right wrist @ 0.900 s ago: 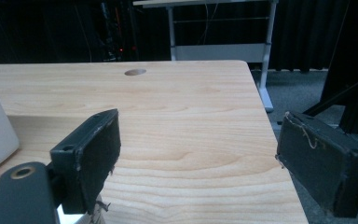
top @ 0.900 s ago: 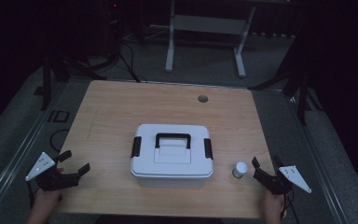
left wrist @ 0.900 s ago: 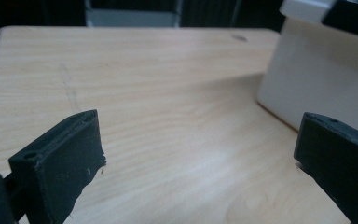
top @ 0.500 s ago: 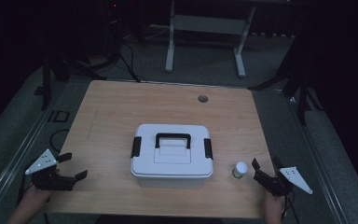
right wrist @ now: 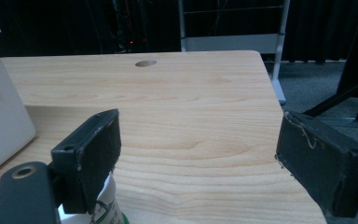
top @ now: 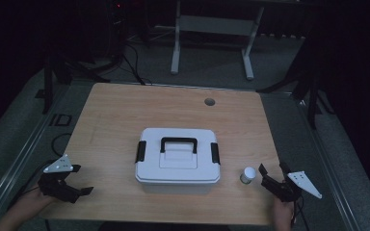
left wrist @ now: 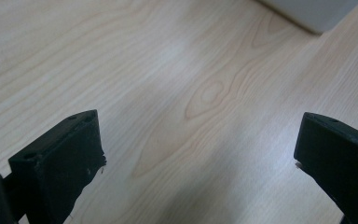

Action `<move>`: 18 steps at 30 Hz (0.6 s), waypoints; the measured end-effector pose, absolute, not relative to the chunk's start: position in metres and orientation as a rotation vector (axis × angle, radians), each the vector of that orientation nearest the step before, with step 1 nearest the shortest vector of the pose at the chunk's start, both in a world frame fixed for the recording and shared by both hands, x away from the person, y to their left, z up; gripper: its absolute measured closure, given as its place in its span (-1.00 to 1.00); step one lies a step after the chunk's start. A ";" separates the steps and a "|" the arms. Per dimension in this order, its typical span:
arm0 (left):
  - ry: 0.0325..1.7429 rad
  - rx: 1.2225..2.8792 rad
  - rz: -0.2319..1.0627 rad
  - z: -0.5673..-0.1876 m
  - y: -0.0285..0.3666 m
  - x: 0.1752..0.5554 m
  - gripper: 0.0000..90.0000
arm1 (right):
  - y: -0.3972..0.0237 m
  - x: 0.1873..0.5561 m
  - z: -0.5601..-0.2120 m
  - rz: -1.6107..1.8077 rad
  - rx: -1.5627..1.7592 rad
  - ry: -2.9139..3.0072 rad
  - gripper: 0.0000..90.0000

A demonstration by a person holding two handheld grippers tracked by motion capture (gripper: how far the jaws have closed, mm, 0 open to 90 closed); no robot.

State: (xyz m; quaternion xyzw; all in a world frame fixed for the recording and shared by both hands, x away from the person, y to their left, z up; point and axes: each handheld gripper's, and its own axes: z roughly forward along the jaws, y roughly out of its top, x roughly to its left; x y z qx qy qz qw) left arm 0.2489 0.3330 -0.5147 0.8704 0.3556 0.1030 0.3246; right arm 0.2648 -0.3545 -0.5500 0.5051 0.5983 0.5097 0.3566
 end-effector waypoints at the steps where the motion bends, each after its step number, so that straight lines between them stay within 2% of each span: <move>1: 0.928 2.318 0.284 -0.514 0.332 0.250 -0.99 | -0.354 0.265 -0.550 1.313 1.302 1.544 -0.70; 5: 0.981 2.437 0.202 -0.512 0.328 0.254 -0.99 | -0.355 0.264 -0.550 1.320 1.306 1.538 -0.70; 9: 1.005 2.539 0.207 -0.509 0.322 0.256 -0.99 | -0.355 0.264 -0.550 1.322 1.306 1.540 -0.70; 12: 0.993 2.615 0.157 -0.506 0.317 0.257 -0.99 | -0.355 0.264 -0.550 1.321 1.308 1.541 -0.70; 18: 0.939 2.759 -0.011 -0.501 0.311 0.257 -0.99 | -0.355 0.265 -0.550 1.321 1.308 1.544 -0.70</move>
